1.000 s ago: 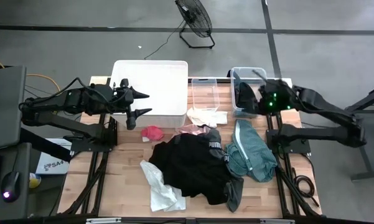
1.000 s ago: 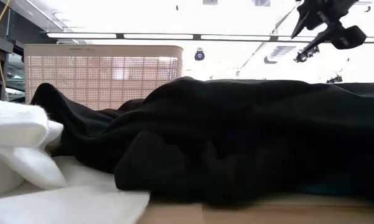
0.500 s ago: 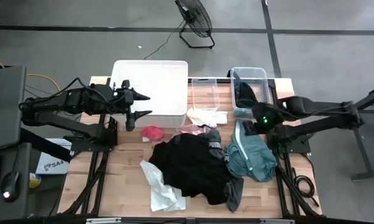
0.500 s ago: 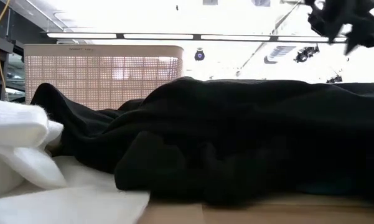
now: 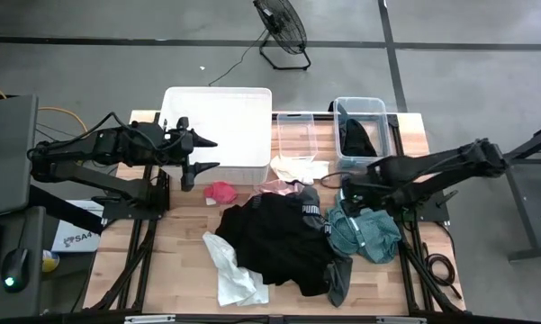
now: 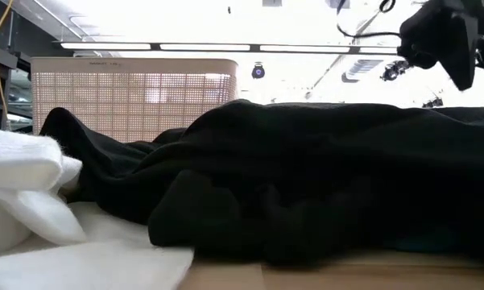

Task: Pick & Place Cloths
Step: Put the blue polo shirt into the white bin

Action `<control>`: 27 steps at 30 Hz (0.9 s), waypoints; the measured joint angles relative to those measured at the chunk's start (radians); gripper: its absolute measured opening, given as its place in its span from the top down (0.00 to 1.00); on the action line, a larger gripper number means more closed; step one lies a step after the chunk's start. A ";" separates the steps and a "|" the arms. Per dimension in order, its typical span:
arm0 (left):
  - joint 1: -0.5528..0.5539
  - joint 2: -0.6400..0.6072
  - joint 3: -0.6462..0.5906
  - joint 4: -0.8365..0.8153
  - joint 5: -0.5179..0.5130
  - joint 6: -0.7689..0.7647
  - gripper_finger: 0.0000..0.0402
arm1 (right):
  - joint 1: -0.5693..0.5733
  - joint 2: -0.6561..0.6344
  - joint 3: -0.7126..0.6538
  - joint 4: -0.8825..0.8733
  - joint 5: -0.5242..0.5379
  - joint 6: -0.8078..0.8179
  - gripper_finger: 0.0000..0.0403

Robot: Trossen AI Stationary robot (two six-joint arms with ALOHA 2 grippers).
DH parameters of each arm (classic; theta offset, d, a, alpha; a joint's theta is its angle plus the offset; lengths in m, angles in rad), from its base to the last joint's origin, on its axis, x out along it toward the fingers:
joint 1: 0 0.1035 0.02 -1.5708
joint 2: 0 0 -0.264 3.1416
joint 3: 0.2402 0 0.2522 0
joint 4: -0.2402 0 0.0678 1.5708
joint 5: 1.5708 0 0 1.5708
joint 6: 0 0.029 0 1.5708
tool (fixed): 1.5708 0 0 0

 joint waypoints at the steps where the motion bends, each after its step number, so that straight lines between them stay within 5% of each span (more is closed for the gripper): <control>1: 0.000 0.000 0.000 0.000 0.000 0.000 0.39 | 0.009 0.023 0.000 0.000 0.004 0.019 0.08; 6: 0.000 0.000 0.000 -0.015 0.000 0.000 0.39 | 0.047 0.127 -0.012 0.045 0.012 0.110 0.04; 11: 0.000 0.000 0.000 -0.029 0.000 0.000 0.39 | 0.075 0.186 -0.086 0.219 0.020 0.174 0.07; 18: 0.000 0.000 0.000 -0.045 0.000 -0.003 0.39 | 0.091 0.200 -0.187 0.240 0.090 0.299 0.12; 27: 0.000 0.000 0.000 -0.044 0.000 -0.004 0.39 | 0.090 0.195 -0.339 0.496 0.083 0.394 0.31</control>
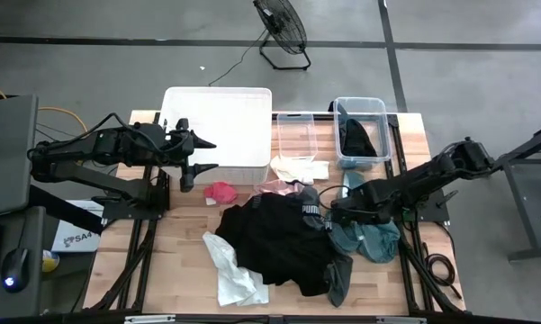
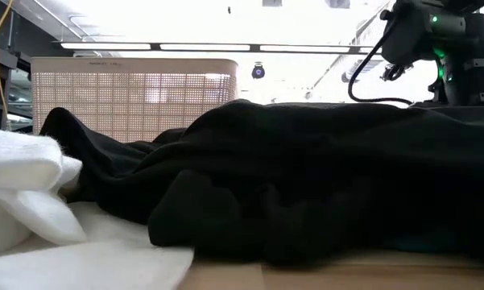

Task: Pick & Place Cloths
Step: Put the blue polo shirt into the white bin

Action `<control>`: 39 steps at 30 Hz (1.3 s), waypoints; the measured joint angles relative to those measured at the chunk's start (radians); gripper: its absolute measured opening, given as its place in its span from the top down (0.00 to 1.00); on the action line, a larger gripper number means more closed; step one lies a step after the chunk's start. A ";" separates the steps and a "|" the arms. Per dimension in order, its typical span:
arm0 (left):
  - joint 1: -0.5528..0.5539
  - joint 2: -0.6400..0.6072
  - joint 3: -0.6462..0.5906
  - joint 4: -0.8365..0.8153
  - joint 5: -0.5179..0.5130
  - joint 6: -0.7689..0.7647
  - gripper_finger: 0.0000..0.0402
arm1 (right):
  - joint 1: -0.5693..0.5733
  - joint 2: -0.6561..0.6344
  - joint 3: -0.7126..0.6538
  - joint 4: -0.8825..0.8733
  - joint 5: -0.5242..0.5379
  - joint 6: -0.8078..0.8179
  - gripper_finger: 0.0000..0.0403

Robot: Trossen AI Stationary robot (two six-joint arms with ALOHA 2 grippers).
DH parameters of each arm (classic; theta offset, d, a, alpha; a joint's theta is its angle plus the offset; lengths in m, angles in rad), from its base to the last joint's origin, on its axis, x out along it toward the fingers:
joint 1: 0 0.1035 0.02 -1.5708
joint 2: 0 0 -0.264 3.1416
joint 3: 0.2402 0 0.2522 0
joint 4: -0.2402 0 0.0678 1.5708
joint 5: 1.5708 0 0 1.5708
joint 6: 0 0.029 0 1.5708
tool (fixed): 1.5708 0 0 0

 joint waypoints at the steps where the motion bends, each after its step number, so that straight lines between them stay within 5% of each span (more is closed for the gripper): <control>1: 0.000 0.000 0.000 0.000 0.000 0.000 0.39 | 0.000 -0.001 -0.015 0.022 -0.008 0.013 0.34; 11: 0.000 0.000 0.000 0.000 0.001 -0.002 0.39 | 0.000 -0.061 -0.027 0.020 0.014 0.039 0.91; 25: 0.000 0.000 0.000 0.001 0.001 -0.008 0.39 | 0.005 -0.277 0.235 -0.145 0.335 -0.043 0.91; 33: 0.000 0.000 0.000 0.035 -0.001 -0.069 0.39 | 0.005 -0.302 0.520 -0.142 0.454 -0.401 0.91; 39: 0.000 0.000 0.001 0.073 -0.002 -0.094 0.39 | -0.004 -0.331 0.672 0.015 0.495 -0.781 0.91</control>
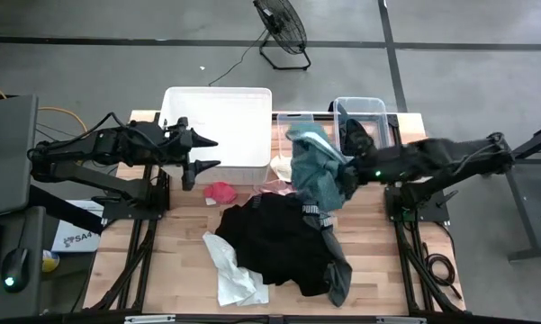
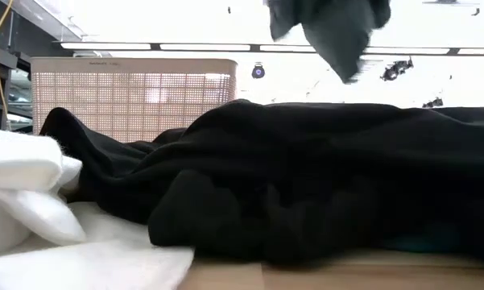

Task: Pick & Place Cloths
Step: Put the blue polo shirt into the white bin

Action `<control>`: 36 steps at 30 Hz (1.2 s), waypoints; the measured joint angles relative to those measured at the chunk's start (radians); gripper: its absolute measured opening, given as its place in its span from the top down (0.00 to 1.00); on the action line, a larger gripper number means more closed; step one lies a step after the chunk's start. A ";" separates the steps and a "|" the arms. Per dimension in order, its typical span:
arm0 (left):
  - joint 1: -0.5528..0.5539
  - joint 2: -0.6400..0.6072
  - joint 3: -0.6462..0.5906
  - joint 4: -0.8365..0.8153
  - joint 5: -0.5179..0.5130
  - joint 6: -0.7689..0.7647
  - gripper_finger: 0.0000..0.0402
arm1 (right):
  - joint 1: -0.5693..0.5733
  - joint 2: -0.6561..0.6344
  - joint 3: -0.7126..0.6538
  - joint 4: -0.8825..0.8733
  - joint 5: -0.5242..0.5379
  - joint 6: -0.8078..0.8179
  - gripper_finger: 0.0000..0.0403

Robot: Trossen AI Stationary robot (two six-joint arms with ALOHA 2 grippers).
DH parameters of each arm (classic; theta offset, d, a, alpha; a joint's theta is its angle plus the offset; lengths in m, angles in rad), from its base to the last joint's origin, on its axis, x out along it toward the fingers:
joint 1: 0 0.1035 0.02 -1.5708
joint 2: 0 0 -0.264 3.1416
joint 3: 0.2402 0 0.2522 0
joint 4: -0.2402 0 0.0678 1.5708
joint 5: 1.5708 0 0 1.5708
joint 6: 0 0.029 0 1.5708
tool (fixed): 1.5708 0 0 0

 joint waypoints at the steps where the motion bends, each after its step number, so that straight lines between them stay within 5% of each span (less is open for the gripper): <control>1: 0.000 0.000 0.000 0.009 0.000 -0.006 0.39 | -0.005 -0.008 0.014 0.032 -0.003 -0.061 0.91; 14: 0.000 0.001 0.000 0.099 -0.003 -0.002 0.39 | -0.134 -0.120 0.035 0.415 -0.191 -0.679 0.91; 21: 0.000 0.001 0.000 0.098 -0.015 0.000 0.39 | -0.228 -0.112 0.035 0.443 -0.349 -0.729 0.91; 36: 0.000 0.010 0.000 0.221 -0.090 0.059 0.39 | -0.330 0.063 0.035 0.621 -0.398 -0.775 0.91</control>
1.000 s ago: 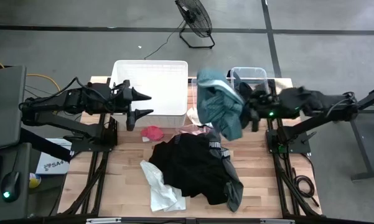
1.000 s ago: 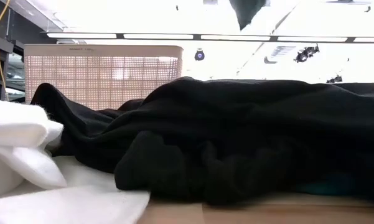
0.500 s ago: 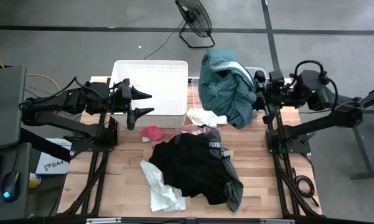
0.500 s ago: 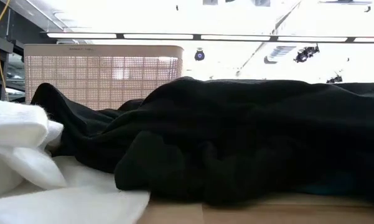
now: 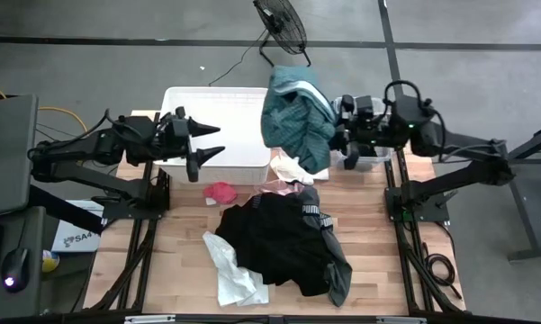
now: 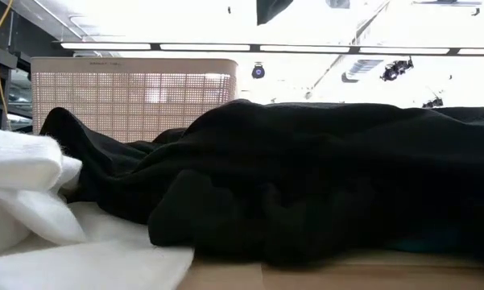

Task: Pick & Place Cloths
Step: Put the blue polo shirt into the white bin

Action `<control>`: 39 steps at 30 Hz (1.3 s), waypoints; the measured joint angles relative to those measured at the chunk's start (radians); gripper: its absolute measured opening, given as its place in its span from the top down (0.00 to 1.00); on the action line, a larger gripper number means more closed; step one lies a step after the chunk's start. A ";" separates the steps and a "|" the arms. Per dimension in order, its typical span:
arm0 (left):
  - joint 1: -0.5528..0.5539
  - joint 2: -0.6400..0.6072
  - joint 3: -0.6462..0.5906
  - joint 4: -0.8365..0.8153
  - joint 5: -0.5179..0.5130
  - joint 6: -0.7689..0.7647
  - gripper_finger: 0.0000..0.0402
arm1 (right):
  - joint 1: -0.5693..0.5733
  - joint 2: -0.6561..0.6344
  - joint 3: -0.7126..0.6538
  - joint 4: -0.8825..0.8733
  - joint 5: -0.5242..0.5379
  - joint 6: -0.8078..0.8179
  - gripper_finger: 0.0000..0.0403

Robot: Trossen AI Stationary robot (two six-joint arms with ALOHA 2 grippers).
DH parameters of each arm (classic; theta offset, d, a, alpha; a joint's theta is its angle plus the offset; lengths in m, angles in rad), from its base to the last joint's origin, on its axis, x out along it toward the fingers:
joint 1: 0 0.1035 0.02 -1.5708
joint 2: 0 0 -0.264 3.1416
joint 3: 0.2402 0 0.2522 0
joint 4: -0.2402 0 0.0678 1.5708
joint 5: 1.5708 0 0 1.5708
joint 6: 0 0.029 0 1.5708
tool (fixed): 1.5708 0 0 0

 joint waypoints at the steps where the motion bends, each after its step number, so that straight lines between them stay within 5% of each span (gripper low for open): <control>1: 0.000 0.002 0.000 0.024 0.000 0.026 0.39 | 0.000 0.011 0.000 0.007 0.003 -0.008 0.91; 5: 0.000 0.035 0.000 0.138 0.003 0.043 0.32 | 0.001 0.048 0.000 0.027 0.034 -0.031 0.91; 13: 0.000 0.164 0.000 0.425 0.009 0.043 0.02 | 0.000 0.106 0.001 0.121 0.180 -0.056 0.91; 23: 0.000 0.298 0.008 0.619 0.033 0.111 0.07 | -0.026 0.173 0.001 0.205 0.120 0.000 0.91; 39: 0.000 0.411 0.078 0.627 0.055 0.145 0.08 | -0.025 0.282 0.001 0.306 -0.111 0.104 0.91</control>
